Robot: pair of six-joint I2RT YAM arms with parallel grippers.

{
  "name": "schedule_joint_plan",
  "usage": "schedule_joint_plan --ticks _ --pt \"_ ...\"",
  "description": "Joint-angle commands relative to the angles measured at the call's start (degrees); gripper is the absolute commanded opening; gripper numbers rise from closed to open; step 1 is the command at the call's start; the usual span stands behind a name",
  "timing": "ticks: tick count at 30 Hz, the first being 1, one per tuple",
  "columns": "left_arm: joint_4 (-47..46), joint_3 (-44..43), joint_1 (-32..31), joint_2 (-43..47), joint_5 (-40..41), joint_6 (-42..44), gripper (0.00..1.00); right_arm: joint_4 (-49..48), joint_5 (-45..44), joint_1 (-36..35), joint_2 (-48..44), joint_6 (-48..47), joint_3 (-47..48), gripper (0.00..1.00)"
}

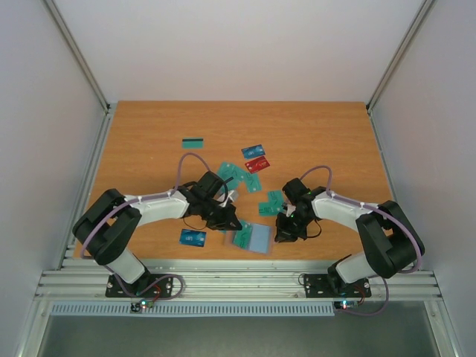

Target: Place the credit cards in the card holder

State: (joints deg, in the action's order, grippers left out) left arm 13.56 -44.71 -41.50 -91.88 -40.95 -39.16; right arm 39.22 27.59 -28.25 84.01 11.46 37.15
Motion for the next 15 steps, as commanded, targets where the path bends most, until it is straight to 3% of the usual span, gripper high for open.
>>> schedule_joint_plan --ticks 1,15 --pt "0.8 1.2 -0.1 0.6 -0.3 0.5 0.0 -1.3 -6.2 -0.2 2.1 -1.1 -0.7 0.09" --pt "-2.9 1.3 -0.8 -3.0 -2.9 -0.4 0.0 -1.4 -5.6 -0.2 2.5 -1.4 -0.5 0.09"
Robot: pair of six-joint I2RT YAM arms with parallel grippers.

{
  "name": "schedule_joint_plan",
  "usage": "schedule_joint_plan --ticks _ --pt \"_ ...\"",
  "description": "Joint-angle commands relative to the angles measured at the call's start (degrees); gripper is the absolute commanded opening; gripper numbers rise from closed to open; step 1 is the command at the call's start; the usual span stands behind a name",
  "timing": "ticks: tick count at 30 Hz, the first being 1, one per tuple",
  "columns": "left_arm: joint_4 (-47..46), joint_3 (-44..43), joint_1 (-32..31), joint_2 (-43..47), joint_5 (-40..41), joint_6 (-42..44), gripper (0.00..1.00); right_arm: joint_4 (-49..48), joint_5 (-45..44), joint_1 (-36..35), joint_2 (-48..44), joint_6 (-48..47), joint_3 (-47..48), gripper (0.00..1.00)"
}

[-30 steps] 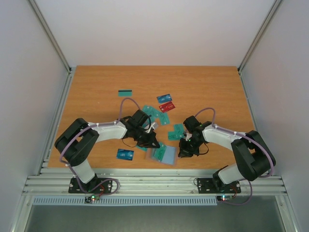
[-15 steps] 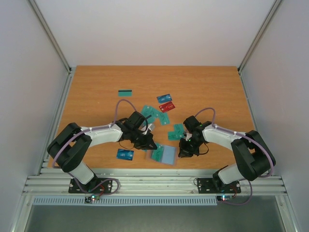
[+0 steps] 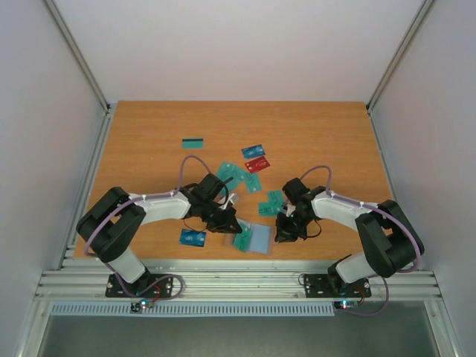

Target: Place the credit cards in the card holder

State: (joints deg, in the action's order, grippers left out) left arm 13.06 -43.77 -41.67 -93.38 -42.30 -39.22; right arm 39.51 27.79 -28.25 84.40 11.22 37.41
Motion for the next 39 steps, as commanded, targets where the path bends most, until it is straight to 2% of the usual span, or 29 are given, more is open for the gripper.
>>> schedule_joint_plan --ticks 1,21,39 --pt "-2.2 0.2 -0.6 -1.6 -1.2 -0.3 0.0 -1.7 -5.7 -0.2 2.1 -1.2 -0.8 0.09" --pt "-8.3 -0.6 -1.6 -5.2 -1.3 -2.9 0.0 -1.9 -5.0 -0.2 2.3 -1.3 -0.5 0.09" --pt "-12.5 -1.6 -3.8 -7.7 4.7 -9.3 0.0 -2.7 -4.2 -0.2 2.6 -0.1 -0.8 0.08"
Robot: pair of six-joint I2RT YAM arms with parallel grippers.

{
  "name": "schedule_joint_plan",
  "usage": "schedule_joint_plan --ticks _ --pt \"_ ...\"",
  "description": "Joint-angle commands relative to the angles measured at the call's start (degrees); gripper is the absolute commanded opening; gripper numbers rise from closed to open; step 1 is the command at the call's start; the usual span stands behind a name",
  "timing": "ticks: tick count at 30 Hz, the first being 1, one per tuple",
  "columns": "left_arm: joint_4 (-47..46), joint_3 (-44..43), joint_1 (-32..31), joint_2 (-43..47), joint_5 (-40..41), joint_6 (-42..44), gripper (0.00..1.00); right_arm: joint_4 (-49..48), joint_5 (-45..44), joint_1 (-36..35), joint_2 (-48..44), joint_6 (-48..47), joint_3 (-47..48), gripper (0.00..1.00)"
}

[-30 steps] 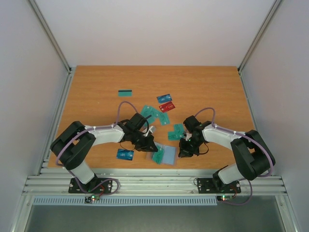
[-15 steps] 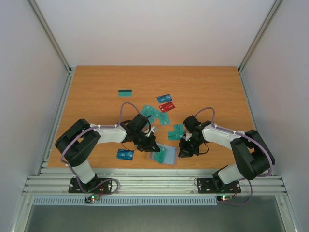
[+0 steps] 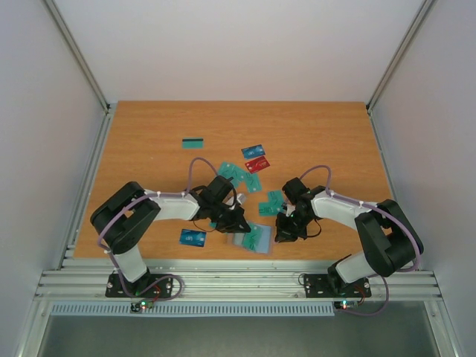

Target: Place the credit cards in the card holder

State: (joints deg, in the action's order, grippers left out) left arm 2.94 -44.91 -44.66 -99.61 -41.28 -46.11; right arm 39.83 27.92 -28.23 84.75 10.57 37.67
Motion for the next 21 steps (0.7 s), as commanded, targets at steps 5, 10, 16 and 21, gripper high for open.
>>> schedule_joint_plan --ticks 5,10,16,21 --pt "-2.3 -0.2 -1.1 -1.1 4.8 -3.0 0.0 -3.1 -4.2 -0.2 2.2 0.7 -1.0 0.09" --pt "-5.4 1.1 -1.4 -0.7 5.9 -5.1 0.0 -3.2 -4.0 -0.2 2.2 1.1 -1.3 0.08" --pt "-7.1 1.8 -2.5 -0.6 6.8 -7.2 0.0 -4.2 -3.3 -0.2 2.1 2.1 -2.4 0.08" --pt "-9.0 2.7 -2.9 -1.2 7.2 -9.1 0.0 -4.8 -2.7 -0.2 2.5 2.6 -2.9 0.08"
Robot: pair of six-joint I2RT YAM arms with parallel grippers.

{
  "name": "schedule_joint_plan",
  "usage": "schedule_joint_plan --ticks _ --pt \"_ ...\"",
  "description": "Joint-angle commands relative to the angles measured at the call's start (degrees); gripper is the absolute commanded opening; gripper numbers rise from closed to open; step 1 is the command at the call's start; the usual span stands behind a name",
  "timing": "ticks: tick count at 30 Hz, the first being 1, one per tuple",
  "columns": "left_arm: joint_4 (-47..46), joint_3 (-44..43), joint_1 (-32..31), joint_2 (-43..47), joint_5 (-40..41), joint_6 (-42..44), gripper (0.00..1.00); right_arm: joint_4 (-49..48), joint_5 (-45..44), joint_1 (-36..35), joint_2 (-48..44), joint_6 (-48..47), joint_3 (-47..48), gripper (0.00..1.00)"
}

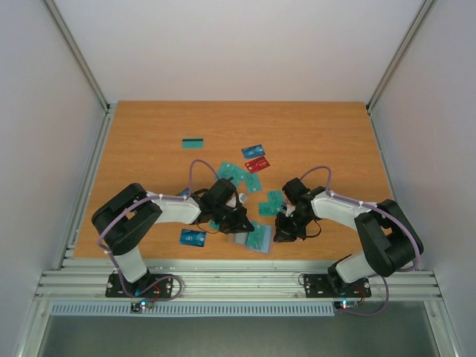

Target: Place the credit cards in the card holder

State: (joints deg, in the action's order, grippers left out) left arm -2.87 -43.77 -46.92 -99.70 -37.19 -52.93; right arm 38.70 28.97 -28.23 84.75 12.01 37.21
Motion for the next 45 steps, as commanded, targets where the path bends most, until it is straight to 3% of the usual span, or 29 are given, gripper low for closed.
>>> schedule_joint_plan --ticks 1,15,35,45 --pt "-3.8 1.8 -0.8 -1.4 3.1 -2.6 0.0 -3.7 -3.7 -0.3 2.6 1.3 -2.5 0.08" --pt "-7.1 2.6 -3.0 -3.2 3.2 -5.3 0.0 -4.4 -3.0 -0.2 3.2 2.2 -2.2 0.08" --pt "-4.9 -0.3 -5.9 -5.7 3.0 -4.1 0.01 -3.9 -3.0 -0.2 2.6 1.8 -1.0 0.08" --pt "0.1 -0.8 -6.0 -1.8 5.3 -2.6 0.11 -2.0 -4.0 -0.2 1.0 1.1 -0.8 0.08"
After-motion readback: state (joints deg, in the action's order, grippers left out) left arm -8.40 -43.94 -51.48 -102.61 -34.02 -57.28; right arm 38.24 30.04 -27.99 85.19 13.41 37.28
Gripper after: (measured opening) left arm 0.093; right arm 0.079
